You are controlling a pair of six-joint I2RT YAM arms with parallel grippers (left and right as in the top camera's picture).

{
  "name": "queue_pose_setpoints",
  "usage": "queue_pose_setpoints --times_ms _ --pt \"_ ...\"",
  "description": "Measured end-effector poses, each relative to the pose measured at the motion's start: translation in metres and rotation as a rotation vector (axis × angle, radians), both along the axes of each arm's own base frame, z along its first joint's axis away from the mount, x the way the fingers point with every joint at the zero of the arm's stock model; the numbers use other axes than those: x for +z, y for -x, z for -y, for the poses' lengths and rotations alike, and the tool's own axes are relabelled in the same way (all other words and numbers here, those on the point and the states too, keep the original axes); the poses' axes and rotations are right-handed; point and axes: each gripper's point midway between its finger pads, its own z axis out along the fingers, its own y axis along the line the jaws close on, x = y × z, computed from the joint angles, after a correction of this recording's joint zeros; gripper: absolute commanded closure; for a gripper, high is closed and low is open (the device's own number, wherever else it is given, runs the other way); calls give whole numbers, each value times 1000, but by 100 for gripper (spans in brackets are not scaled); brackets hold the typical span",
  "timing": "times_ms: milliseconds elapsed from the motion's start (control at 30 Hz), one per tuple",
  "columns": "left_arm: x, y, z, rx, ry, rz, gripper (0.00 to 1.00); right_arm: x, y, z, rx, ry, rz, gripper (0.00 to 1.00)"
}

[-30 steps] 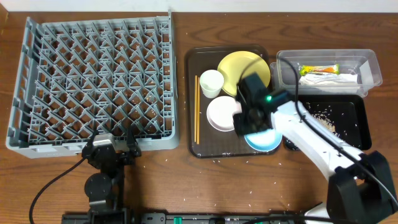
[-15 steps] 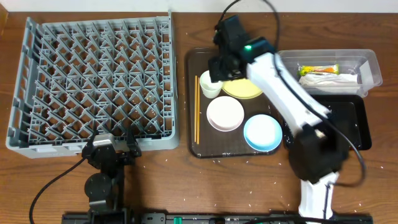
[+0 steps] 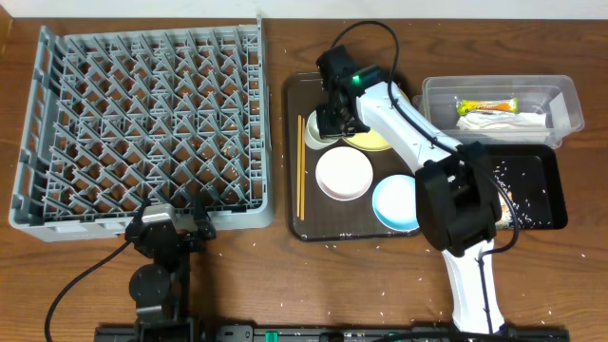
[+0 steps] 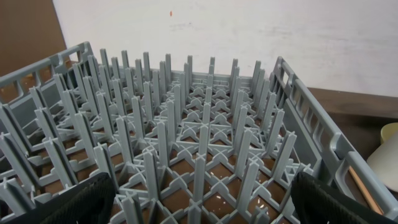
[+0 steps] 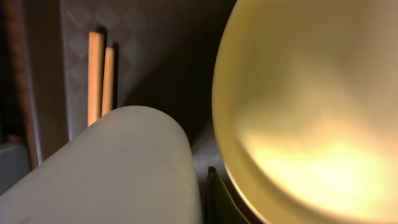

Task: Sort waste into correct bins and load items into the dishwasher
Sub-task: 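Grasp the white cup with the right gripper and lift it, then pass the white cup from right gripper to left gripper over the rack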

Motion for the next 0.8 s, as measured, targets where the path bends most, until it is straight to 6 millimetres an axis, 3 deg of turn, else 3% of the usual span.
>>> queue_pose_setpoints --times_ms 133,333,400,500,667,800 --pt "0 0 0 0 0 0 8 34 0 6 -8 -15 25 99" --pt "0 0 1 -5 2 2 8 166 1 44 -20 -168 205 99" --pt "0 0 3 -18 8 2 8 176 1 52 -20 -190 212 99" --pt "1 -1 7 -38 45 9 8 170 3 52 3 -229 175 99" --pt "23 -3 34 -186 204 103 8 150 8 40 90 -288 119 99" --pt "15 -4 43 -220 296 39 8 156 6 30 141 -339 137 99"
